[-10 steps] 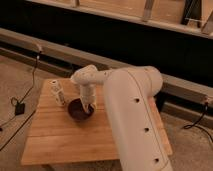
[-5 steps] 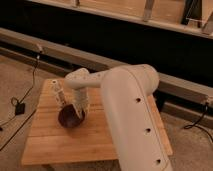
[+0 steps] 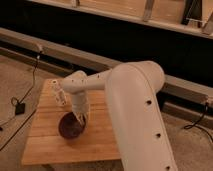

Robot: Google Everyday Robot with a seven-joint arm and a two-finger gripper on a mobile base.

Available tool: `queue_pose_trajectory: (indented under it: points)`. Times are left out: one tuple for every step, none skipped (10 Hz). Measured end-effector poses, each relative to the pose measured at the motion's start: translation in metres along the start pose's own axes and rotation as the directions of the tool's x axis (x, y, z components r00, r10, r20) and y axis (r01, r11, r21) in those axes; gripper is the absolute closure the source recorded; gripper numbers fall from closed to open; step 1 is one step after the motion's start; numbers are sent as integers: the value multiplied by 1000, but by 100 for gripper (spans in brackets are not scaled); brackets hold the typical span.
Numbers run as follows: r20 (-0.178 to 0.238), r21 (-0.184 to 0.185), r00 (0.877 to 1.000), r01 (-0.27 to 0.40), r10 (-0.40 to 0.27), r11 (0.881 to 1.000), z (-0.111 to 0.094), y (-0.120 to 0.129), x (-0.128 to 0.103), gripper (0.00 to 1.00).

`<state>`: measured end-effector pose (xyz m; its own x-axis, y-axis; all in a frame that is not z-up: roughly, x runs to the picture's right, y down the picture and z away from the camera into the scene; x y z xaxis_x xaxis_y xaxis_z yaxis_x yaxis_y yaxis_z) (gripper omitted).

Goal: Drag the ceramic bowl in a circle

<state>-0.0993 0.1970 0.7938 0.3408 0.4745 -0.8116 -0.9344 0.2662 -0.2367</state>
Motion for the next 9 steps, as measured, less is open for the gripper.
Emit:
queue_pose_trajectory:
  points:
    - [-11, 12, 1000, -3, 3, 1000, 0, -8, 9, 100]
    - [-22, 26, 1000, -14, 15, 1000, 0, -21, 18, 100]
    - [-32, 41, 999, -34, 35, 999, 0, -37, 26, 100]
    - [-37, 49, 998, -58, 60, 997, 1, -49, 30, 100]
    - [-41, 58, 995, -85, 87, 995, 2, -62, 32, 100]
    - [-43, 63, 992, -119, 122, 991, 3, -76, 33, 100]
    - [-38, 70, 987, -150, 153, 986, 4, -89, 30, 100]
    - [-35, 75, 982, -184, 187, 980, 6, -103, 25, 100]
    - [-28, 81, 977, -206, 209, 975, 7, -113, 19, 100]
